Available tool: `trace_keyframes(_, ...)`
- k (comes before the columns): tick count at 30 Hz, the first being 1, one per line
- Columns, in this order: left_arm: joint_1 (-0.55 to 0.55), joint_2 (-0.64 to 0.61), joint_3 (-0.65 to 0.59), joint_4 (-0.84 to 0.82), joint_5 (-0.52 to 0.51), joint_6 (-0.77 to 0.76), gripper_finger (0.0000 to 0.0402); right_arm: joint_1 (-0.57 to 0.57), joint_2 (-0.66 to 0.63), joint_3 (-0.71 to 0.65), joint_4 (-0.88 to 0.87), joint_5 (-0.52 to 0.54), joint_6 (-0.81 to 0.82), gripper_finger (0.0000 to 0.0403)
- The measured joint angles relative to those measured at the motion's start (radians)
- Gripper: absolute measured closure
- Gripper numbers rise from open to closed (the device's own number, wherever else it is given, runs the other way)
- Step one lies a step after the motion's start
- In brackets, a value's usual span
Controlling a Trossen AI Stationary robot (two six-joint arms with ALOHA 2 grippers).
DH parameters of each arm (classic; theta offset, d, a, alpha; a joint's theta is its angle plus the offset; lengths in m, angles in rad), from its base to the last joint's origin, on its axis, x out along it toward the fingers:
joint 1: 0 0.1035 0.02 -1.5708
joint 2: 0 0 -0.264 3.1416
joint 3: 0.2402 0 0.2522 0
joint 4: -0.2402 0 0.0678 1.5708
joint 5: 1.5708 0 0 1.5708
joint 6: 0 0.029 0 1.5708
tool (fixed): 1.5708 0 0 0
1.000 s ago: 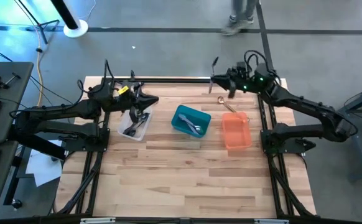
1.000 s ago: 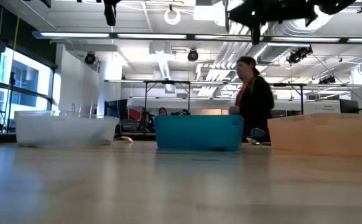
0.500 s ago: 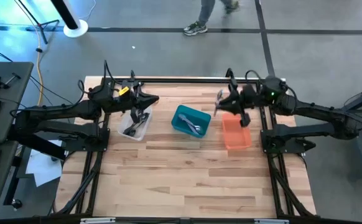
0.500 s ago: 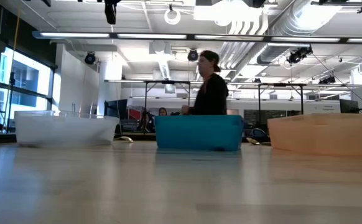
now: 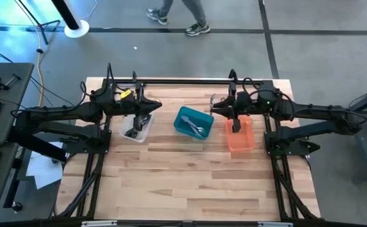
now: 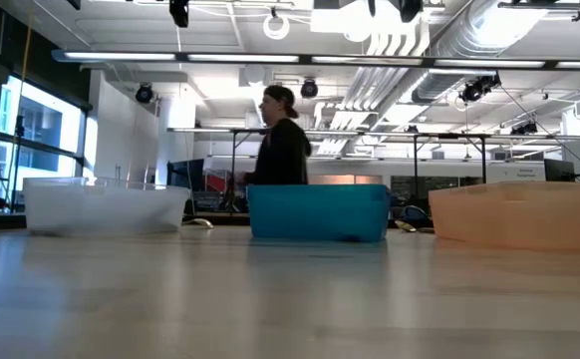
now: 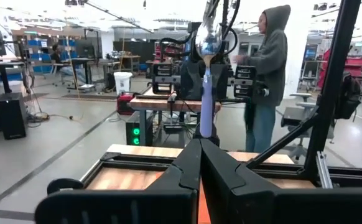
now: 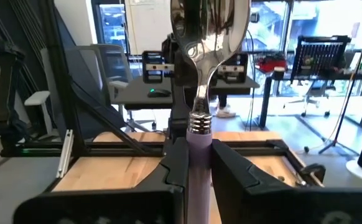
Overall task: Sort silverware by color (type)
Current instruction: Put the purple spoon into the blue bin
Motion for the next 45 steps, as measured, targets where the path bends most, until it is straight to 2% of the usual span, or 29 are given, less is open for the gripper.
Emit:
trace_keyframes(30, 0.0, 0.0, 0.0, 0.0, 0.0, -0.069, 0.0402, 0.0, 0.035, 0.0, 0.002, -0.004, -0.004, 0.0369)
trace_keyframes(45, 0.001, 0.0, 0.0, 0.058, 0.0, -0.043, 0.0402, 0.0, 0.066, -0.001, 0.003, 0.002, 0.104, 0.0368)
